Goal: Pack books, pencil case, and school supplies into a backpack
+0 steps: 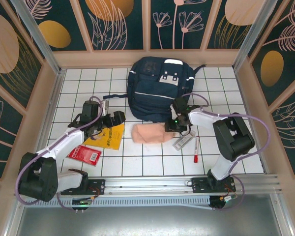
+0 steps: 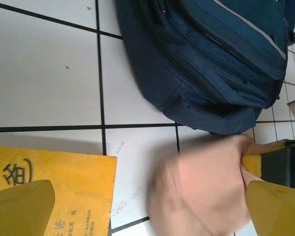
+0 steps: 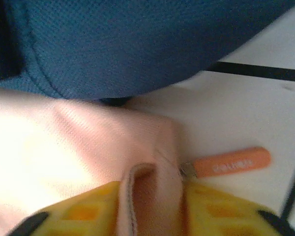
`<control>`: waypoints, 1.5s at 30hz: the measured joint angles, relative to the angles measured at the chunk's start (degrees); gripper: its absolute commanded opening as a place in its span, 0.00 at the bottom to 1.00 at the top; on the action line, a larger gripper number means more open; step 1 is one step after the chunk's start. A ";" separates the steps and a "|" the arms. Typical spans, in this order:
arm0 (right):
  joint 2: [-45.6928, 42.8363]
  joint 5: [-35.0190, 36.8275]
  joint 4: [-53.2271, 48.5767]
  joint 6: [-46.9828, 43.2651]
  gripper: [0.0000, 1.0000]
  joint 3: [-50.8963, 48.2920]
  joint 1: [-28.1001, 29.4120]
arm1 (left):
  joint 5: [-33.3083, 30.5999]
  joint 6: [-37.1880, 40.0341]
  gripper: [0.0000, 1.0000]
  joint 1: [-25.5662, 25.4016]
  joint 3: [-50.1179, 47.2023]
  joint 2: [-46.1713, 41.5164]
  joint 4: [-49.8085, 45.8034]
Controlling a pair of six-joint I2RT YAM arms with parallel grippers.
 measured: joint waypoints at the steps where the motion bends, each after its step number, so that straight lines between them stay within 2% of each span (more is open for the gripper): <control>1: 0.04 -0.72 0.13 0.04 0.01 0.20 0.17 | -0.02 0.15 0.99 -0.39 0.57 0.50 -0.20; 7: -4.37 -3.74 -0.59 0.22 0.00 0.22 -0.04 | -0.57 -0.42 0.99 -3.32 5.46 4.83 0.07; 10: -10.32 -4.00 -2.99 0.66 0.00 0.20 -2.91 | -1.64 -1.29 0.99 -5.31 10.25 9.22 0.24; 14: -19.32 -0.96 -7.04 2.12 0.00 -0.31 -13.88 | -3.41 -2.67 0.99 -7.48 15.30 13.75 0.98; 22: -37.27 8.31 -11.76 10.01 0.00 -6.03 -41.22 | -8.26 -2.56 0.99 -13.42 19.76 18.95 1.36; 25: -36.30 9.57 -9.86 14.49 0.00 -7.54 -49.48 | -11.56 0.28 0.99 -16.50 21.86 21.70 1.33; 28: -30.36 9.49 -6.08 18.67 0.02 -10.86 -53.62 | -15.80 5.35 0.99 -19.23 24.61 24.85 1.18; 29: -28.52 9.33 -5.20 19.67 0.11 -11.93 -54.21 | -16.96 7.06 0.99 -20.00 25.53 25.77 1.07; 30: -26.51 8.96 -4.22 20.79 0.26 -13.35 -54.64 | -18.21 9.44 0.99 -20.85 26.56 26.77 1.05; 32: -24.28 8.44 -3.48 22.25 0.61 -15.34 -54.86 | -19.54 13.77 0.99 -22.14 27.54 27.80 1.33; 33: -23.82 8.22 -3.43 22.56 0.75 -15.98 -54.86 | -19.93 16.59 0.99 -22.86 27.67 27.98 1.57; 35: -24.37 8.17 -3.48 22.69 0.88 -16.35 -54.84 | -20.11 22.34 0.99 -24.06 27.67 27.98 2.12; 37: -26.84 8.85 -3.52 22.45 0.92 -16.35 -54.84 | -19.89 29.22 0.99 -25.05 27.69 27.98 3.37; 39: -31.41 10.32 -3.80 21.57 0.93 -16.33 -54.60 | -19.21 36.02 0.99 -25.68 27.71 28.00 5.29; 43: -40.33 13.57 -4.13 18.23 0.87 -16.11 -51.30 | -18.73 50.34 0.98 -26.01 27.76 29.29 10.32; 45: -42.03 14.27 -4.07 16.15 0.85 -15.87 -48.04 | -19.06 55.39 0.92 -26.01 28.57 31.45 11.98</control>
